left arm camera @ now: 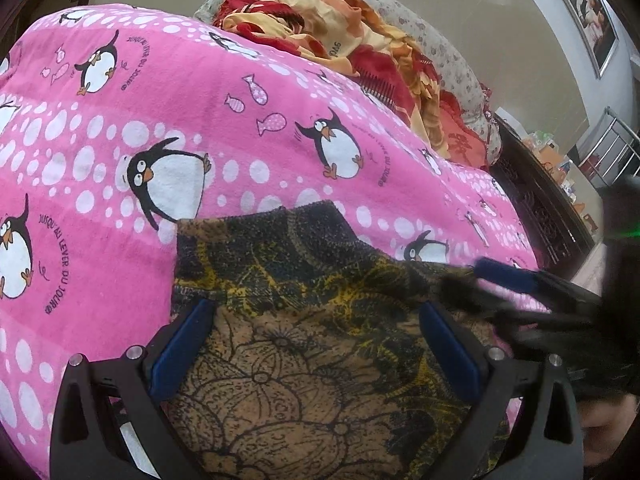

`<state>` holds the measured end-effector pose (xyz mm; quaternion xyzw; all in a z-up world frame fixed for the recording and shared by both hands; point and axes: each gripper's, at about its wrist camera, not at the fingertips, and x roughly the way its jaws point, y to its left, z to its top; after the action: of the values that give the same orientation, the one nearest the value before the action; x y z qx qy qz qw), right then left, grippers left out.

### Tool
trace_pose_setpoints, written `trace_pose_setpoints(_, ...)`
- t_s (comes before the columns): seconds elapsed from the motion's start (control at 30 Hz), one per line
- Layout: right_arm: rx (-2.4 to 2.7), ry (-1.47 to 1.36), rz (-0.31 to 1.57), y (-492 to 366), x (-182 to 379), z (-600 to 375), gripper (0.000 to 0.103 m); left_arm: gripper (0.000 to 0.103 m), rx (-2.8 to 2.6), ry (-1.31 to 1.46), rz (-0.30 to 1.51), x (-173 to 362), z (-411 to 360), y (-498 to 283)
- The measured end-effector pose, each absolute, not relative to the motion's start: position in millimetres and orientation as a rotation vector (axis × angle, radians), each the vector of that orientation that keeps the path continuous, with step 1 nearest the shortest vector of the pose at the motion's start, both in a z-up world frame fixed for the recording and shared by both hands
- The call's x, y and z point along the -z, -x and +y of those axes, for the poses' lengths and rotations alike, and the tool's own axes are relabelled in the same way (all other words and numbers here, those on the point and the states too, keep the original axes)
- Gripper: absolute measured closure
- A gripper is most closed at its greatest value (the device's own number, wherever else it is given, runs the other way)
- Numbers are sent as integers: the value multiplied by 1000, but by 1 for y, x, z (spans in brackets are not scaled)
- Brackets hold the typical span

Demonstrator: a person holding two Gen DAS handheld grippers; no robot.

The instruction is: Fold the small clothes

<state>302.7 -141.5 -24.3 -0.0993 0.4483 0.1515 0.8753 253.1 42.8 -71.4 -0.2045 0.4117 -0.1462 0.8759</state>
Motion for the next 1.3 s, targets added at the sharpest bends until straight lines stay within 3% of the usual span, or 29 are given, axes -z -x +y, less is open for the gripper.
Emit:
trace_pose_setpoints(0.03, -247, 302, 949, -309, 39, -136, 29, 1, 308, 432, 858, 71, 44, -253)
trace_pose_setpoints(0.07, -224, 306, 959, -314, 49, -139, 22, 1, 309, 436, 859, 72, 44, -253)
trace_pose_setpoints(0.13, -224, 219, 958, -316, 47, -151, 19, 1, 306, 431, 860, 71, 43, -254)
trace_pose_setpoints(0.43, -217, 143, 866, -265, 15, -195, 24, 1, 288, 400, 869, 71, 39, -254)
trace_pose_setpoints(0.6, -151, 260, 972, -249, 42, -191, 25, 1, 231, 289, 915, 49, 26, -255)
trace_pose_setpoints(0.73, -115, 232, 876, -220, 1, -191, 25, 1, 281, 247, 830, 5, 39, -216)
trace_pose_setpoints(0.9, -393, 202, 816, -157, -16, -174, 24, 2, 327, 157, 821, 10, 43, -147)
trace_pose_setpoints(0.93, -429, 247, 810, -142, -12, -166, 24, 9, 318, 154, 817, 15, 43, -136)
trace_pose_setpoints(0.97, -450, 277, 797, -130, -8, -162, 29, 27, 314, 148, 817, 18, 41, -128)
trace_pose_setpoints(1.0, -473, 304, 781, -118, -6, -157, 36, 35, 304, 138, 836, 23, 38, -122)
trace_pose_setpoints(1.07, -510, 329, 771, -101, 2, -154, 41, 55, 282, 127, 888, 35, 33, -121)
trace_pose_setpoints(1.13, -534, 314, 777, -88, 8, -153, 44, 61, 252, 105, 911, 50, 31, -122)
trace_pose_setpoints(1.3, -588, 287, 834, -76, 49, -156, 49, 61, 229, 89, 887, 63, 27, -118)
